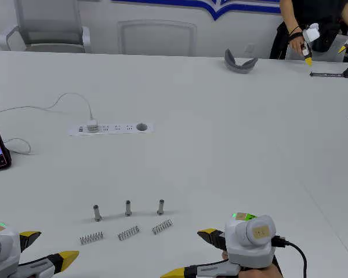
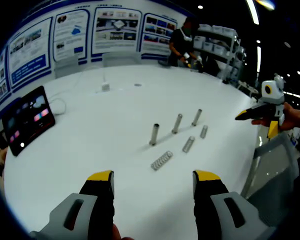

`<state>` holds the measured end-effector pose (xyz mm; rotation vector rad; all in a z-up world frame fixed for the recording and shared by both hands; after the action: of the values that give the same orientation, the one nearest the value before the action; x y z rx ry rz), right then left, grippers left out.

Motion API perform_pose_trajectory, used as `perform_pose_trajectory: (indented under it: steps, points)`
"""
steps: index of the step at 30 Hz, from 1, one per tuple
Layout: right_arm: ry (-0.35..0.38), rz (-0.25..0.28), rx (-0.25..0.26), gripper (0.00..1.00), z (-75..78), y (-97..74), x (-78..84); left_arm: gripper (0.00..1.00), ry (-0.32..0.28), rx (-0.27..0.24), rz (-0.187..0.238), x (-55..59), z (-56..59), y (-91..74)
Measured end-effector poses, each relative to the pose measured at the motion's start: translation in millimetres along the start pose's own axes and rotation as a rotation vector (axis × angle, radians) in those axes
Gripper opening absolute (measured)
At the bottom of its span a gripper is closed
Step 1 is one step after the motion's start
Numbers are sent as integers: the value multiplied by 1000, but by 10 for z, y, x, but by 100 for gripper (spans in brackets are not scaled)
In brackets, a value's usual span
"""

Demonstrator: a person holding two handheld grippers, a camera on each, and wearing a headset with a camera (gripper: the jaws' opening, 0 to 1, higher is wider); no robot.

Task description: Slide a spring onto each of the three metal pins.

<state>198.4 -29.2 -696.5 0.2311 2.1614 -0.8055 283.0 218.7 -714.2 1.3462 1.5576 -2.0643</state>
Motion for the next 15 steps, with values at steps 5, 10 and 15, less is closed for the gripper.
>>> perform_pose_trajectory:
  steps: [5, 10, 15]
  points:
    - [2, -4, 4, 94, 14, 8, 5, 68, -12, -4, 4, 18, -8, -38]
    - [6, -1, 4, 94, 38, 19, -2, 71, -14, -6, 5, 34, -9, -47]
    - [10, 0, 2, 95, 45, 27, -11, 73, -13, -5, -1, 73, -7, -60]
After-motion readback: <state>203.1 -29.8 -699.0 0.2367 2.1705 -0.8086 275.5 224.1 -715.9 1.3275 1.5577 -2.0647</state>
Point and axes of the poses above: the centre of the closed fingertips' face, and the gripper's own axes: y roughly forward along the fingers, z roughly to its right, x roughly out of its underside, the point moved 2 cm from there along -y, roughly backward along the fingers, and after that the axes turned 12 degrees about -x, right-handed, at the moved point
